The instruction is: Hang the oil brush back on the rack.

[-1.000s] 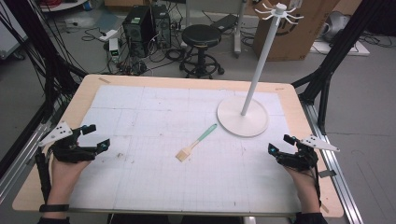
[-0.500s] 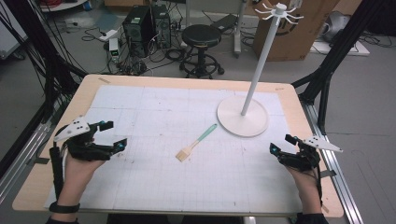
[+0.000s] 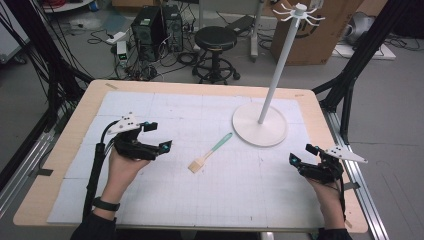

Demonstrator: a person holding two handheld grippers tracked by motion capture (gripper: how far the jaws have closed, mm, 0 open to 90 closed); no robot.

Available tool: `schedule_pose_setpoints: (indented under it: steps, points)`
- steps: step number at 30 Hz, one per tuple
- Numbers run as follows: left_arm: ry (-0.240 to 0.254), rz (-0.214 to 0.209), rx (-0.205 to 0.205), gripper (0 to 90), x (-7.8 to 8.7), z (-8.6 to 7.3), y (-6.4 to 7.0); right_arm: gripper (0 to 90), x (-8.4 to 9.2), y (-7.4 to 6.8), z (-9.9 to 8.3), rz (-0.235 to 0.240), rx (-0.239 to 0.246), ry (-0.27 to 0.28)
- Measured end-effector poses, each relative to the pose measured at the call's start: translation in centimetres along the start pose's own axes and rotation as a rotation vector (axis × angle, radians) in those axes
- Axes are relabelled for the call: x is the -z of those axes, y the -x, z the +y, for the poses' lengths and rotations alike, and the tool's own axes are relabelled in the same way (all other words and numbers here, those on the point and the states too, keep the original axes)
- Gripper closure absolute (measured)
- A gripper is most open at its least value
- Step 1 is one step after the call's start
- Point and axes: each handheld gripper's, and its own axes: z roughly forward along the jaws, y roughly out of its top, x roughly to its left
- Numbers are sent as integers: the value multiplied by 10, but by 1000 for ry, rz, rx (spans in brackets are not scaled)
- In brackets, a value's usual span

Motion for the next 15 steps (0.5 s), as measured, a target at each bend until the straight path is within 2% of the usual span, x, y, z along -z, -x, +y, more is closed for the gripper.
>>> schedule_pose_setpoints:
  steps: [1, 2, 7, 8, 9, 13, 15]
  points:
    - [0, 0, 0, 109, 0, 0, 0, 149, 0, 0, 0, 1, 0, -2]
    - [-10, -7, 3, 110, -9, 2, 1, 149, 0, 0, 0, 1, -2, -3]
    - [-37, -19, -5, 110, -32, 5, 6, 149, 0, 0, 0, 2, -1, -1]
    - [-37, -19, -5, 110, -32, 5, 6, 149, 0, 0, 0, 2, -1, 0]
    - [-48, -24, -12, 110, -42, 6, 8, 149, 0, -1, 0, 2, -3, -1]
    - [-70, -38, -14, 113, -63, 7, 13, 149, 0, 0, 0, 3, -3, -1]
    - [-77, -43, -13, 117, -68, 7, 14, 150, 0, 0, 0, 2, -2, 0]
